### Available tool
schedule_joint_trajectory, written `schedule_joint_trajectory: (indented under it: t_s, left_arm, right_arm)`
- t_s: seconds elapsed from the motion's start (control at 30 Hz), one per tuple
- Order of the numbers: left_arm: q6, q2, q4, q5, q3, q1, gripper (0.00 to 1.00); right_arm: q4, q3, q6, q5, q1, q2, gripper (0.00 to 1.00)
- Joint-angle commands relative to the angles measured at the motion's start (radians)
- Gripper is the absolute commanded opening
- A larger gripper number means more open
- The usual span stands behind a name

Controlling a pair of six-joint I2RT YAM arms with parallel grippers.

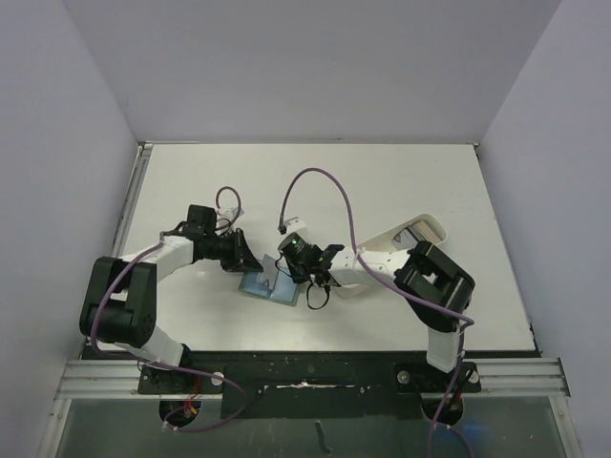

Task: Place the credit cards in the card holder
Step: Insert the credit card into the card holder.

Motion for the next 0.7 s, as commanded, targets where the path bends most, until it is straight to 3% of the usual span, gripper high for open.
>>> schedule_joint_trajectory:
  t_s: [0.0,0.67]
  left_arm:
    - [0.050,0.020,-0.006,0.014,0.017,-0.002,0.00]
    - [0.070,0.053,-0.009,0.025,0.009,0.009,0.00]
  right_arm:
    - [-0.041,0.027,-0.011,0.037,-0.009,0.014,0.12]
    - [-0.026,0.036,-0.004,0.034,0.008,0.033,0.12]
